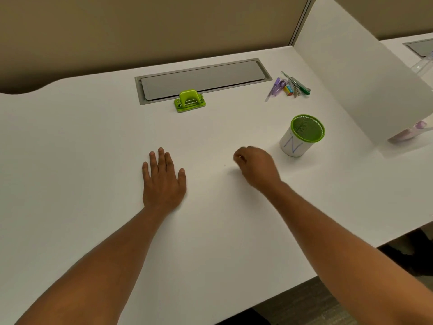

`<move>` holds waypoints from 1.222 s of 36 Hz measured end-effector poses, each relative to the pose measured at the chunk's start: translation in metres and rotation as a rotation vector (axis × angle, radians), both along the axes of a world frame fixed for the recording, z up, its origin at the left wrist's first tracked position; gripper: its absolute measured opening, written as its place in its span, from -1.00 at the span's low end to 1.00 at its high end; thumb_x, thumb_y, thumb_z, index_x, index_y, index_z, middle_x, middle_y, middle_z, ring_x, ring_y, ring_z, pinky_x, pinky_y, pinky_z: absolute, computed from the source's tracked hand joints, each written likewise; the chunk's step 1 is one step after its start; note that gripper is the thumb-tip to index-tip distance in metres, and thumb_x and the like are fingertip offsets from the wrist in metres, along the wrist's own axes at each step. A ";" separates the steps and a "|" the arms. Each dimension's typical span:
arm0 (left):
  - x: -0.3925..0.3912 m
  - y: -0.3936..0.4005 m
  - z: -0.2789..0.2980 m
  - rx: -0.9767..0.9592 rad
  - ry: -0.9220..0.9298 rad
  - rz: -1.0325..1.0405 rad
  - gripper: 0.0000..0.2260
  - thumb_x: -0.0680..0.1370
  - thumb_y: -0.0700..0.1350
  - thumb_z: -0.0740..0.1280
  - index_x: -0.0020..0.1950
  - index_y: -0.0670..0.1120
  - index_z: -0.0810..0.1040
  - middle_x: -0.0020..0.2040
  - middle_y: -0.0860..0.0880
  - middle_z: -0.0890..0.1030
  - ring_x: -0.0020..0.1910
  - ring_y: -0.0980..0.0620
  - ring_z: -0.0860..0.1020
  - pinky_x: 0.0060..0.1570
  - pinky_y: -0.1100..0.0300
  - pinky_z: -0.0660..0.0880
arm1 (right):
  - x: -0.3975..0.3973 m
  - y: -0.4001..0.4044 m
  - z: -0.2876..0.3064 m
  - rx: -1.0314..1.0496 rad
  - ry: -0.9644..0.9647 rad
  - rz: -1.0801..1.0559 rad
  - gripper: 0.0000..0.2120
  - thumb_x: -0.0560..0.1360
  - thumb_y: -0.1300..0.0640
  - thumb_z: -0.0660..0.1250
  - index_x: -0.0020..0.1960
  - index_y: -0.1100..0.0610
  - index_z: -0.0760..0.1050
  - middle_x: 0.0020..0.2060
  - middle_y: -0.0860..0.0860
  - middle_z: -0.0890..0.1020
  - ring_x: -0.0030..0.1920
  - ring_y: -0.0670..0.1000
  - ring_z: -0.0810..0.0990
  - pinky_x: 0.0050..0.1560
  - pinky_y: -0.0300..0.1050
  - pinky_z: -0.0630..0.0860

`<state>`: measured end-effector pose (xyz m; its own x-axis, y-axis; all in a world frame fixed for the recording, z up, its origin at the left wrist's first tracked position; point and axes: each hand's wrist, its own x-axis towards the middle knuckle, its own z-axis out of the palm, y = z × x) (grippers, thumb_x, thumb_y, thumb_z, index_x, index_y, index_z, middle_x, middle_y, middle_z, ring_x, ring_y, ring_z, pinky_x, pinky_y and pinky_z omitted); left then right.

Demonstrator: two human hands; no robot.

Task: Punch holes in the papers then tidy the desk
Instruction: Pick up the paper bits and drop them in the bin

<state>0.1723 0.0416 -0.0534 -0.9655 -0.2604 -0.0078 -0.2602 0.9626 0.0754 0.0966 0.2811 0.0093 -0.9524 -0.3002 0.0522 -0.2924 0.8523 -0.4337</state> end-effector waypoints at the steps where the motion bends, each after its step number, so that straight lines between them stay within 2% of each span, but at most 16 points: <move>1: 0.000 0.000 0.000 0.000 -0.001 0.001 -0.40 0.64 0.12 -0.03 0.57 -0.22 0.10 0.60 -0.16 0.04 0.59 -0.17 -0.02 0.53 -0.14 -0.04 | 0.003 -0.005 -0.007 0.024 -0.003 0.027 -0.82 0.59 0.10 0.25 0.04 0.11 0.61 -0.09 0.08 0.65 -0.05 0.15 0.56 -0.07 0.01 0.50; 8: 0.000 0.000 0.000 0.023 0.006 0.001 -0.40 0.64 0.12 -0.04 0.58 -0.21 0.07 0.61 -0.15 0.01 0.59 -0.16 -0.05 0.54 -0.13 -0.08 | 0.018 -0.013 -0.033 0.164 0.141 0.160 -0.81 0.56 0.22 0.28 0.11 0.15 0.63 0.04 0.07 0.63 0.03 0.19 0.52 -0.05 0.02 0.47; 11: 0.000 0.000 0.001 0.014 0.008 -0.001 -0.40 0.64 0.12 -0.04 0.58 -0.21 0.07 0.61 -0.15 0.01 0.59 -0.16 -0.05 0.53 -0.13 -0.07 | 0.028 -0.007 -0.039 0.212 0.204 0.207 -0.70 0.49 0.31 0.33 0.20 0.18 0.59 0.14 0.09 0.62 0.13 0.21 0.53 -0.01 0.05 0.46; 14: 0.000 0.000 0.000 0.028 0.016 0.000 -0.40 0.64 0.12 -0.02 0.58 -0.21 0.08 0.61 -0.15 0.02 0.59 -0.16 -0.05 0.53 -0.14 -0.07 | 0.037 0.006 -0.042 0.192 0.232 0.217 -0.68 0.44 0.37 0.37 0.17 0.20 0.61 0.12 0.09 0.64 0.14 0.21 0.54 0.01 0.05 0.47; 19: 0.000 -0.001 -0.001 0.008 0.013 -0.002 -0.40 0.64 0.12 -0.04 0.57 -0.21 0.10 0.60 -0.16 0.04 0.59 -0.17 -0.02 0.53 -0.15 -0.03 | 0.041 0.025 -0.040 -0.003 0.202 -0.027 -0.71 0.53 0.34 0.30 0.23 0.23 0.59 0.07 0.17 0.63 0.01 0.22 0.56 0.00 0.06 0.54; 21: 0.000 -0.001 -0.001 0.012 0.014 -0.004 -0.40 0.63 0.13 -0.07 0.57 -0.21 0.10 0.60 -0.16 0.05 0.58 -0.18 -0.01 0.53 -0.15 -0.03 | 0.040 0.029 -0.038 -0.002 0.172 -0.113 -0.71 0.52 0.35 0.31 0.21 0.23 0.61 0.02 0.18 0.64 -0.07 0.24 0.56 -0.06 0.09 0.53; 23: 0.000 -0.001 -0.001 0.012 0.016 -0.005 -0.38 0.62 0.14 -0.11 0.57 -0.21 0.11 0.60 -0.17 0.05 0.58 -0.18 -0.01 0.53 -0.15 -0.04 | 0.040 0.028 -0.038 0.083 0.134 -0.143 -0.74 0.53 0.32 0.29 0.17 0.21 0.63 -0.01 0.17 0.64 -0.10 0.25 0.55 -0.08 0.09 0.50; 27: -0.001 -0.001 -0.004 0.010 0.023 -0.006 -0.36 0.61 0.15 -0.13 0.57 -0.22 0.12 0.60 -0.16 0.06 0.58 -0.17 0.00 0.53 -0.15 -0.03 | 0.046 0.016 -0.036 0.221 0.105 -0.129 -0.77 0.46 0.36 0.25 0.03 0.23 0.62 -0.07 0.16 0.59 -0.15 0.23 0.50 -0.14 0.02 0.42; 32: 0.000 -0.002 -0.006 0.009 0.038 -0.011 -0.38 0.61 0.14 -0.09 0.56 -0.23 0.14 0.59 -0.17 0.09 0.58 -0.18 0.02 0.53 -0.15 -0.03 | 0.052 0.004 -0.036 0.197 0.118 -0.027 -0.69 0.46 0.38 0.29 0.14 0.18 0.62 -0.04 0.14 0.59 -0.10 0.21 0.50 -0.10 0.03 0.42; 35: -0.001 -0.002 -0.007 0.015 0.029 -0.009 -0.40 0.63 0.13 -0.05 0.57 -0.22 0.11 0.60 -0.16 0.06 0.58 -0.17 -0.01 0.53 -0.15 -0.04 | 0.052 0.005 -0.036 0.141 0.097 -0.070 -0.70 0.49 0.36 0.27 0.16 0.17 0.62 -0.04 0.14 0.58 -0.08 0.21 0.49 -0.08 0.02 0.40; 38: -0.001 -0.002 -0.005 0.015 0.021 -0.010 -0.40 0.64 0.13 -0.05 0.57 -0.22 0.10 0.60 -0.16 0.04 0.59 -0.17 -0.02 0.53 -0.15 -0.05 | 0.052 0.008 -0.037 0.178 0.082 -0.110 -0.63 0.48 0.38 0.24 0.22 0.17 0.58 0.02 0.14 0.57 -0.03 0.20 0.48 -0.05 0.00 0.39; 44: 0.000 -0.002 -0.004 0.020 0.028 -0.011 -0.40 0.64 0.12 -0.02 0.57 -0.23 0.11 0.60 -0.17 0.06 0.58 -0.18 0.00 0.52 -0.16 -0.03 | 0.062 0.002 -0.041 0.160 0.103 -0.058 -0.56 0.45 0.41 0.24 0.29 0.17 0.54 0.04 0.15 0.55 -0.03 0.22 0.48 -0.06 0.01 0.40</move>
